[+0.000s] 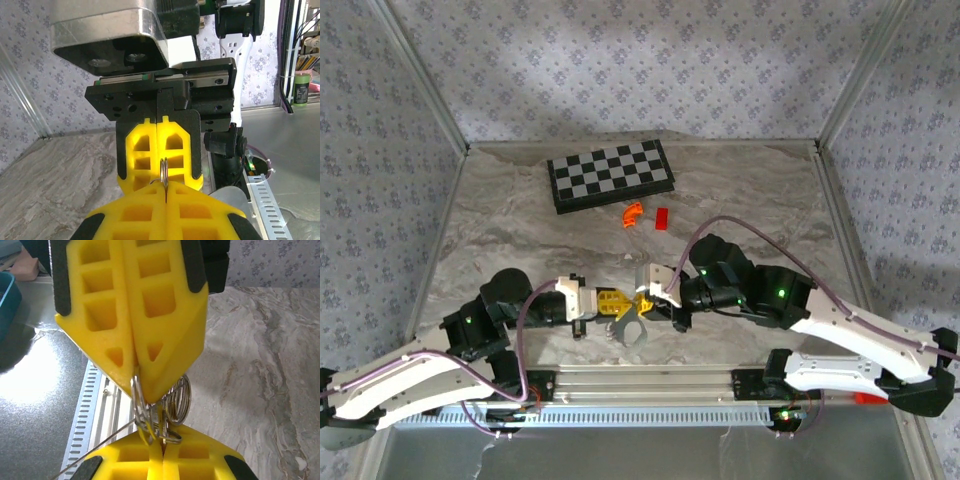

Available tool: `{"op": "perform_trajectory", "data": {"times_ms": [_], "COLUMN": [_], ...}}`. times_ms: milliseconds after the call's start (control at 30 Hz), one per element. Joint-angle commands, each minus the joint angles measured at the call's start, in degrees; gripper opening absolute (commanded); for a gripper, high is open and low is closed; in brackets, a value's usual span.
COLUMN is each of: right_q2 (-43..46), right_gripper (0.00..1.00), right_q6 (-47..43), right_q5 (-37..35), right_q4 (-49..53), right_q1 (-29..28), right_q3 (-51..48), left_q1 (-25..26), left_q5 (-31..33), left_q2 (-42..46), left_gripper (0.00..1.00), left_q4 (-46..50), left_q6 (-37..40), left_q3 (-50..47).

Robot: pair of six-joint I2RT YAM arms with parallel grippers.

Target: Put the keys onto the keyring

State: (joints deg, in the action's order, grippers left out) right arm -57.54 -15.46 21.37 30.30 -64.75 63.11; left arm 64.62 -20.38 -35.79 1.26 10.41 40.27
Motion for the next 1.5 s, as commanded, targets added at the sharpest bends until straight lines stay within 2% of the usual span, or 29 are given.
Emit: {"op": "perform_trajectory", "data": {"times_ms": [0,200,800,1467], "right_q2": [-1.0,-0.9,4.8,6.0], "right_gripper": [0.0,0.0,0.0,0.0], "right_q6": [0.0,0.1,0.1,0.0], "right_q5": [3.0,3.6,-1.3,-5.3], "right_q4": [2.4,2.6,-1.1,-0.6], "right_q1": [-0.6,-0.8,-0.6,-0.3], "right_q3": [0.4,1.1,-1.4,-0.9], "left_q1": [0.1,0.1,0.1,0.1], "left_q5": [-1.7,-2.5,-0.8,3.6], "left_q2": [-0.2,-0.5,0.9,-3.1], "left_gripper": [0.0,0.0,0.0,0.0], "left_q4": [-5.4,-5.3,-2.7,8.3], "left_q6": [-1.0,-1.0,-1.0,1.5], "left_q3": [-0.1,0.4,-0.1,3.0]}}
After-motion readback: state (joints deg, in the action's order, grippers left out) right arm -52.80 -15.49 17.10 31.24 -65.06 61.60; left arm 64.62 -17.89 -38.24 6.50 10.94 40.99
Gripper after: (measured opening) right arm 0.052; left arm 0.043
